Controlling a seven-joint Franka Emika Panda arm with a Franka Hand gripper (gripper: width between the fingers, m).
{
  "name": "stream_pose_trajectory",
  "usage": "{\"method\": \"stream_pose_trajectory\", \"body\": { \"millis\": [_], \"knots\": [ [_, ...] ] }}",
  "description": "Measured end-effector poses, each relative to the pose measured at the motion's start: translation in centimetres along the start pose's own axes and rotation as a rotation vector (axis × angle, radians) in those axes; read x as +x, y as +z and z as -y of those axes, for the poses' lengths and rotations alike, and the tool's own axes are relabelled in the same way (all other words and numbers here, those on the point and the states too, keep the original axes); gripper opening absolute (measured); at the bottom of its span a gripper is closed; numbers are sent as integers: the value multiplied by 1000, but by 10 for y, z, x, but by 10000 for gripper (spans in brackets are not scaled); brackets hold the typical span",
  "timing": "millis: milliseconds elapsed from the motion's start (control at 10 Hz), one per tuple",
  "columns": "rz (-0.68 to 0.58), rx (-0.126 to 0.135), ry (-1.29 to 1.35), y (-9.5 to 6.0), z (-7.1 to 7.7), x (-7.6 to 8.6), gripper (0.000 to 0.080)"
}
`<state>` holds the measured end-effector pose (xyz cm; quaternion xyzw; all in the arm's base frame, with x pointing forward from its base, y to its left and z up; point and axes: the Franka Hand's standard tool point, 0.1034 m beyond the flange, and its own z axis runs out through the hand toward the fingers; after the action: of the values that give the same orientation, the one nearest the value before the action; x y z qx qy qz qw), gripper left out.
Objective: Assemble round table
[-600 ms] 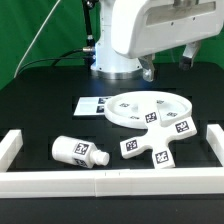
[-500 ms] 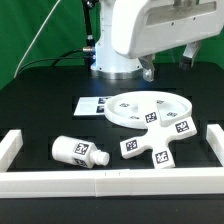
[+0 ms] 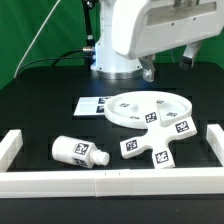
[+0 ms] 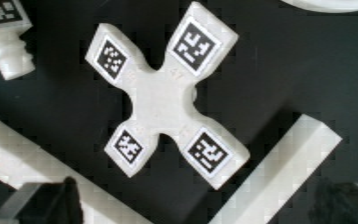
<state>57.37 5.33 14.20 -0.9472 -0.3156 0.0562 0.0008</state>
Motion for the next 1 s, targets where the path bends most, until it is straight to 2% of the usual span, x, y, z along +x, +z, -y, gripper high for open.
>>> {"method": "stream_pose_trajectory", "body": {
  "millis": [200, 300, 500, 600, 1000],
  "knots": [
    [-6, 3, 105, -1, -11, -2, 649],
    [-21, 12, 227, -7, -13, 2, 649],
    [-19, 76, 390, -12, -16, -1, 649],
    [-50, 60, 335, -15, -18, 0, 649],
    [-45, 69, 365, -12, -18, 0, 649]
  ]
}}
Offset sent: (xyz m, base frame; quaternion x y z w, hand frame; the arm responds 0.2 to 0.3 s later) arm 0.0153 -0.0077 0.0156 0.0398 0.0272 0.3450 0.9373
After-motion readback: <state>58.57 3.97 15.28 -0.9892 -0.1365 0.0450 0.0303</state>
